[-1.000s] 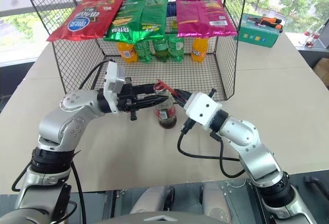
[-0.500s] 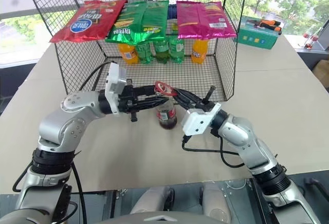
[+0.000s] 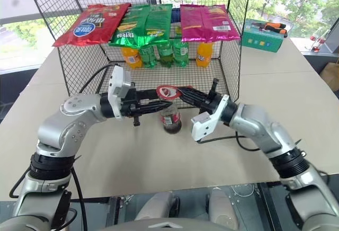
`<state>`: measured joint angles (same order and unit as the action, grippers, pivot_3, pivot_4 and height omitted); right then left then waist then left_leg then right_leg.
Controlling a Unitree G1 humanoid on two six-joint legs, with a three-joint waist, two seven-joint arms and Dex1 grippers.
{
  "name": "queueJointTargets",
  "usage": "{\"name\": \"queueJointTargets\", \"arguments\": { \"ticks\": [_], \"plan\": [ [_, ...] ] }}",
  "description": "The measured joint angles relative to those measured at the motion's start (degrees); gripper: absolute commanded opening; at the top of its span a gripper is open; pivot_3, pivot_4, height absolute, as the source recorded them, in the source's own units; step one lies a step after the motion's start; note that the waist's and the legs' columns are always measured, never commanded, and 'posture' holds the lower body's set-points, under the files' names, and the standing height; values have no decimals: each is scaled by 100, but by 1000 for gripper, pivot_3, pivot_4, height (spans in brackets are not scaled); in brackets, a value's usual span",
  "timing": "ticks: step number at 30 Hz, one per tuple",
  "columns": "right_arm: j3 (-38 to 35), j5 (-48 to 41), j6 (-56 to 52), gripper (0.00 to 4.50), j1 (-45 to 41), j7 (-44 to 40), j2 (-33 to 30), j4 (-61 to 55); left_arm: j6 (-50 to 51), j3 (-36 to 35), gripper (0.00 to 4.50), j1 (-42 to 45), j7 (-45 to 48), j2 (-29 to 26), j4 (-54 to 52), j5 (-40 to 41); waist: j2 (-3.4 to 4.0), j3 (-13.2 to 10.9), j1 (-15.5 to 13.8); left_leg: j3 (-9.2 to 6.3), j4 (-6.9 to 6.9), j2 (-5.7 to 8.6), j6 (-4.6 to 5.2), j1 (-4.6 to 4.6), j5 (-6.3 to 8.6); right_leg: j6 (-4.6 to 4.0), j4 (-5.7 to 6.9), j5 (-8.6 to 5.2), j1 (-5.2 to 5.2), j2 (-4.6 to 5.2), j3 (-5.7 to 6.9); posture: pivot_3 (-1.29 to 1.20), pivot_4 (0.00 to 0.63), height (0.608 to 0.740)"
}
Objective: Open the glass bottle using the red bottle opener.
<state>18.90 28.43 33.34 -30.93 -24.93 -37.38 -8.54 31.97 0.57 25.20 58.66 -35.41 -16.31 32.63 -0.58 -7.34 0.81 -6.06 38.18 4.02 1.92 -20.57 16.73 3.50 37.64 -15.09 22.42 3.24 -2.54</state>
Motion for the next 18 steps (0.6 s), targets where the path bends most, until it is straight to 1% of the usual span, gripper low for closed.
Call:
{"name": "queueJointTargets", "arguments": {
  "ticks": [5,10,13,15,18],
  "plan": [
    [-27,-185,-203,0,-387,-541,-133,-128,-79,-1,1141,-31,-19,0,-11,5,0,-3,0,0,0,-1,0,-14,0,0,-1,0,15,8,-1,0,150,740],
    [-67,-245,-335,0,-491,-725,-145,-231,-135,4,1141,-45,-14,0,-12,9,0,-6,-3,0,-3,0,0,-18,0,0,-2,0,19,26,0,0,150,740],
    [-393,-594,-986,0,-498,-749,162,-498,-205,-6,1141,-76,21,-9,-12,12,-2,-10,-6,-1,-4,-1,0,-22,0,0,-2,0,23,27,0,0,150,740],
    [-624,-974,-1566,0,-490,-753,493,-991,-251,-6,1141,-89,37,-13,-12,17,-2,-10,-6,-2,-9,-1,0,-25,0,-1,-3,0,24,28,1,0,150,740],
    [-772,-1232,-2077,0,-295,-768,682,-1434,-270,-13,1141,-110,43,-14,-22,37,-3,-10,-20,-8,-10,0,0,-28,0,-1,-13,0,24,31,6,0,150,740]
  ]
}}
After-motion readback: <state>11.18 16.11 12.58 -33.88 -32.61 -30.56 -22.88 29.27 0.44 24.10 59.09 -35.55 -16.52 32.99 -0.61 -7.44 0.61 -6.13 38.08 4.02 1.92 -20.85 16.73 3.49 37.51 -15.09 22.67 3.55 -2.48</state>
